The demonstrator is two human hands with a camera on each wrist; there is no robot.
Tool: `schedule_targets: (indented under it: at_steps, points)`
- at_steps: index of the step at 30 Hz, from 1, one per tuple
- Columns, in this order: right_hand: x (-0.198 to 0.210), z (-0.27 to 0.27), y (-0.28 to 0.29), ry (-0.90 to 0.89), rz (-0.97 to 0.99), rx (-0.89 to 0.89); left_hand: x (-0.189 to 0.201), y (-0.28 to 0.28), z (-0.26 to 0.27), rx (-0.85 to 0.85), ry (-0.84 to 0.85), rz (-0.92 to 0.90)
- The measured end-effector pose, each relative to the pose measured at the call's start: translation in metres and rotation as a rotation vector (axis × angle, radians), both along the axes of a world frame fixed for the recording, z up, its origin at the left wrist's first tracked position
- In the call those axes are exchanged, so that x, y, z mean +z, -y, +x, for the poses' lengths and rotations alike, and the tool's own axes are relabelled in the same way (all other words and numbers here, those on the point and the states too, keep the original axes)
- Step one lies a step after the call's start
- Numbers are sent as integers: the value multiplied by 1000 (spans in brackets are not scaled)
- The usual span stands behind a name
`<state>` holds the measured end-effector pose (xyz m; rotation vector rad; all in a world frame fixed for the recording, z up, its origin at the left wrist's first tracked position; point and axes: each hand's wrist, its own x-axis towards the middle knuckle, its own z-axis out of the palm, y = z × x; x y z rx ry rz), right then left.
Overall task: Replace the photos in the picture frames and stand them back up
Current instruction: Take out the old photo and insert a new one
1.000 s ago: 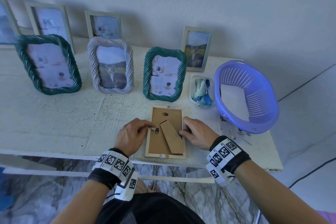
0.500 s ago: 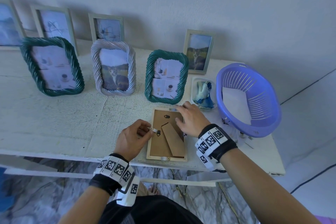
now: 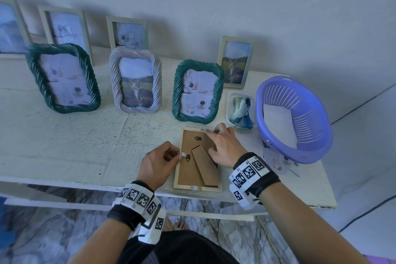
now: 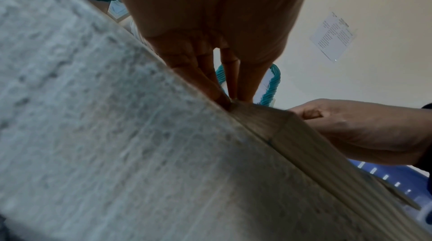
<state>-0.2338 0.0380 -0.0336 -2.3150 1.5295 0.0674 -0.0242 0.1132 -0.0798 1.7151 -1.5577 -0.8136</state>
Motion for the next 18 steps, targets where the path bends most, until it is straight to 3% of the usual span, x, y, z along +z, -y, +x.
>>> schedule_targets:
  at_steps: [18]
  points:
    - [4, -6, -29, 220, 64, -72, 0, 0, 1, -13, 15, -10]
